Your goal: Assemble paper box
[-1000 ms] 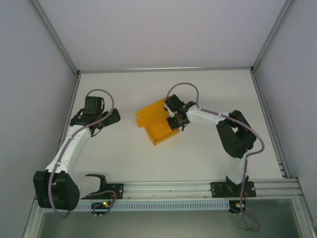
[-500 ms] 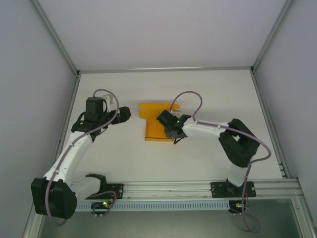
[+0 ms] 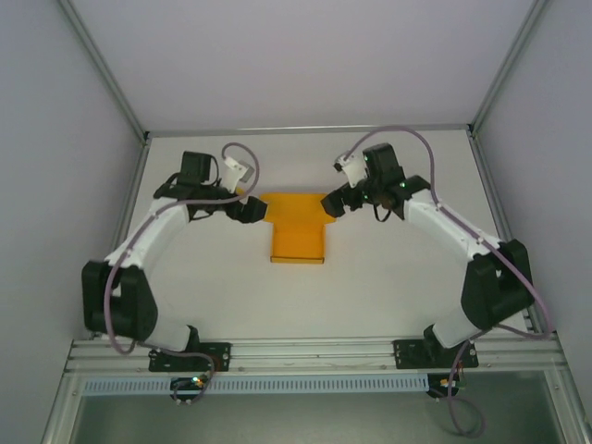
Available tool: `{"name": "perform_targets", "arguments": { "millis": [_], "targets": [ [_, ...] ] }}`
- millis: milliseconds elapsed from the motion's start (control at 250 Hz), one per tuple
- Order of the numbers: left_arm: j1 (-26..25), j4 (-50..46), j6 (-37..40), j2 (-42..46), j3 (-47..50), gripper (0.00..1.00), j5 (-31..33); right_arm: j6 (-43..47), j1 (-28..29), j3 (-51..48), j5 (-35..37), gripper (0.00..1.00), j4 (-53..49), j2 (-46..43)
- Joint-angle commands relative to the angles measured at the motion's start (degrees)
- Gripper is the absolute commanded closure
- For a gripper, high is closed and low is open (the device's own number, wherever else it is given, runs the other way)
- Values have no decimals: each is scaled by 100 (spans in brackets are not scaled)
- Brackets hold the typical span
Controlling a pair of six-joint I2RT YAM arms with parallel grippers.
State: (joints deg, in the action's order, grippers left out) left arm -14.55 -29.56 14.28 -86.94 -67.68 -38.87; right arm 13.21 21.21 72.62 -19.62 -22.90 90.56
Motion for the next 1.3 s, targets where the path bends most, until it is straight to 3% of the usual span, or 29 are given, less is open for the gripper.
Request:
{"name": "perform_targets", "arguments": {
  "millis": [0, 88, 176, 308, 407, 475, 651, 783, 907, 994, 1046, 1138, 1294],
  "targets": [
    [-20, -1081, 1319, -447, -629, 10, -666, 1804, 37, 464, -1033, 3, -1206, 417],
    [-88, -1332, 1628, -737, -888, 20, -651, 2050, 32, 766, -1045, 9, -1572, 729],
    [-170, -1516, 1816, -956, -1120, 20, -453, 2111, 32, 1099, -953, 16, -1908, 1059],
    [-376, -1973, 2123, -1288, -1529, 29, -120, 2126, 5, 1356, -776, 41, -2228, 1378],
    [-587, -2147, 2200, -1479, -1702, 42, 445, 2166, -46, 1345, -850, 44, -2292, 1394],
    [-719, -2134, 2211, -1585, -1787, 54, 747, 2197, -71, 1316, -877, 51, -2268, 1371],
    [-778, -2217, 2257, -1691, -1877, 65, 799, 2296, -91, 1427, -825, 66, -2497, 1466],
    [-776, -2147, 2303, -1566, -1729, 72, 841, 2372, -115, 1397, -759, 72, -2605, 1477],
    [-791, -2062, 2188, -1522, -1700, 84, 935, 2406, -126, 1390, -728, 81, -2664, 1412],
    [-840, -1913, 1947, -1518, -1739, 93, 1011, 2411, -129, 1376, -711, 86, -2637, 1325],
    [-882, -1775, 1716, -1495, -1701, 100, 1181, 2361, -129, 1361, -626, 94, -2606, 1298],
    [-904, -1351, 1006, -1361, -1483, 100, 1723, 2108, -122, 1319, -377, 100, -2481, 1181],
    [-1228, -489, -372, -831, -1008, 100, 3005, 841, 56, 825, 1139, 100, -1201, 678]
  ]
}}
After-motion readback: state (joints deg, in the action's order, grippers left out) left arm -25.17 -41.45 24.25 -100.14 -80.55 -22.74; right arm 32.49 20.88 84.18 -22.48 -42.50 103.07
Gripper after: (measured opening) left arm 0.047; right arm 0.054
